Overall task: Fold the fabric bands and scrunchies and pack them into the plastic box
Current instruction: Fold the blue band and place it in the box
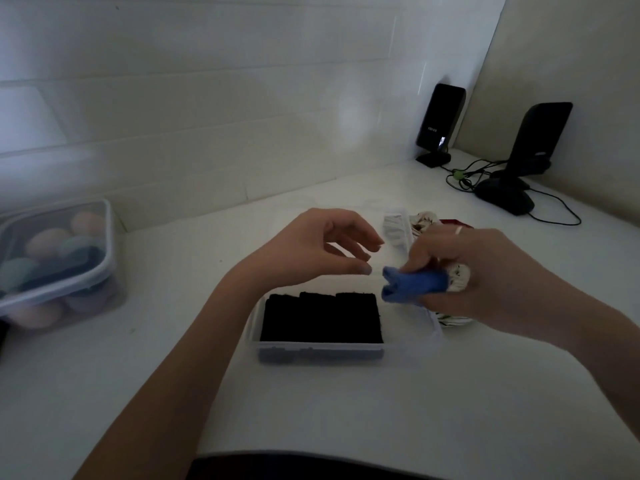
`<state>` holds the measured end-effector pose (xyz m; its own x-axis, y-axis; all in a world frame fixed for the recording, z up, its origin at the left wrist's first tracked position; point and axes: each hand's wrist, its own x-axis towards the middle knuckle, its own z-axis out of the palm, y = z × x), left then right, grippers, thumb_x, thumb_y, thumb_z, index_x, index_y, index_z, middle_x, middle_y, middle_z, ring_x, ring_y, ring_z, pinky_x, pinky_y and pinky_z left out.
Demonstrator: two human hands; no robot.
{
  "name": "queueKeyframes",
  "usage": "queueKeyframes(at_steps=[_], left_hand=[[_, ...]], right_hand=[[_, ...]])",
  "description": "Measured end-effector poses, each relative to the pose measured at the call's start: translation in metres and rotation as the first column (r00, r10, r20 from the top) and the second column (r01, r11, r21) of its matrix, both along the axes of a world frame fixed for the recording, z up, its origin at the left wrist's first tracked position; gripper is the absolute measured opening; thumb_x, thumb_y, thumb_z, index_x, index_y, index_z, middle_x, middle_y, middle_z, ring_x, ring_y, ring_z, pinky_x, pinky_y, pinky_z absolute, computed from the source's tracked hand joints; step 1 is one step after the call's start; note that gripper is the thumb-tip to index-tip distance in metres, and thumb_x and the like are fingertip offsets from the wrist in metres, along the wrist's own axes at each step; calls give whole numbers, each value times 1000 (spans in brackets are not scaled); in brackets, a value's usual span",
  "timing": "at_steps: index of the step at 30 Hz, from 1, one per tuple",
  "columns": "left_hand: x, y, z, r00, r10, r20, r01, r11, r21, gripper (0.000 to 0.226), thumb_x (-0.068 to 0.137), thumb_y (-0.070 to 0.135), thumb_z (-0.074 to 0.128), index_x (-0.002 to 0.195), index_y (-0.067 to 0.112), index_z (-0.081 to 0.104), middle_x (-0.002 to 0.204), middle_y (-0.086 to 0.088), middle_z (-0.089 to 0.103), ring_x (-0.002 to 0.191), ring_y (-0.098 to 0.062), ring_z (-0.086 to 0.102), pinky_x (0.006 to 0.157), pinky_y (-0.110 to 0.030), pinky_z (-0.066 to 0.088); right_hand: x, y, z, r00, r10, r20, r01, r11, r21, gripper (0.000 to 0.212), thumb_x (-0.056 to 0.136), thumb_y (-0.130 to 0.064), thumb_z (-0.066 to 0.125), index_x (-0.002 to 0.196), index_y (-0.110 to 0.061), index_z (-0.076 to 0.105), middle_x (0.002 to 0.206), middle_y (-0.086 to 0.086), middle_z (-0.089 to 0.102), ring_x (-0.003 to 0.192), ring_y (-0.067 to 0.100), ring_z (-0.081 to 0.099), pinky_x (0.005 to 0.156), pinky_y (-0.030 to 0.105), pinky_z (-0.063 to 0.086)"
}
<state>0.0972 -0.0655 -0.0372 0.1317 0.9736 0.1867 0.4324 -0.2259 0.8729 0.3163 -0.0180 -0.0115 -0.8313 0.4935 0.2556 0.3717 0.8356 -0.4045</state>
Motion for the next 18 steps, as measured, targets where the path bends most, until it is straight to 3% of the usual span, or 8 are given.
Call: queueKeyframes(at_steps=[3, 5, 8, 10, 13, 18], left_hand=[[0, 2, -2, 1000, 8, -19, -8, 1000, -3, 29, 71, 0, 76, 98, 7, 67, 94, -8, 72, 87, -19, 70, 82, -33, 58], [0, 2, -5, 998, -2, -58, 1, 1000, -14, 28, 71, 0, 76, 97, 7, 68, 92, -9, 73, 85, -17, 71, 79, -24, 57], [1, 3, -7, 995, 13, -102, -14, 1000, -5, 24, 72, 2, 76, 95, 8, 69, 87, -7, 74, 81, -10, 71, 74, -14, 52], [1, 4, -8, 992, 25, -124, -25, 1000, 0, 23, 73, 3, 76, 94, 8, 70, 84, -4, 73, 79, -6, 70, 73, -12, 50], [1, 5, -10, 985, 26, -168, -25, 1000, 12, 21, 73, 5, 76, 93, 10, 71, 82, 1, 73, 78, -5, 69, 73, -12, 50], [2, 6, -13, 978, 63, -201, -56, 997, 44, 12, 78, 10, 72, 90, 13, 72, 81, 3, 72, 74, -2, 67, 72, -11, 49]], right_hand=[[-3, -3, -9, 992, 78, 101, -86, 993, 80, 32, 69, -15, 75, 86, -35, 57, 87, -28, 49, 93, -11, 45, 76, 6, 35], [-7, -3, -17, 981, 126, 146, -146, 980, 134, 37, 68, -12, 71, 89, -34, 51, 85, -28, 41, 90, -14, 40, 78, 6, 35], [-10, -2, -23, 968, 120, 223, -157, 975, 157, 33, 69, -11, 70, 92, -26, 52, 91, -16, 47, 84, -6, 34, 70, 16, 39], [-11, -2, -23, 954, 97, 285, -141, 980, 138, 26, 75, -17, 67, 96, -24, 54, 98, -12, 50, 87, -3, 34, 72, 24, 41], [-15, -1, -22, 926, 115, 361, -166, 979, 116, 20, 79, -26, 66, 95, -26, 55, 95, -13, 49, 86, 0, 41, 77, 24, 41], [-21, -1, -23, 896, 129, 426, -213, 964, 157, 20, 81, -29, 64, 98, -23, 57, 95, -9, 53, 87, 8, 47, 71, 21, 33]])
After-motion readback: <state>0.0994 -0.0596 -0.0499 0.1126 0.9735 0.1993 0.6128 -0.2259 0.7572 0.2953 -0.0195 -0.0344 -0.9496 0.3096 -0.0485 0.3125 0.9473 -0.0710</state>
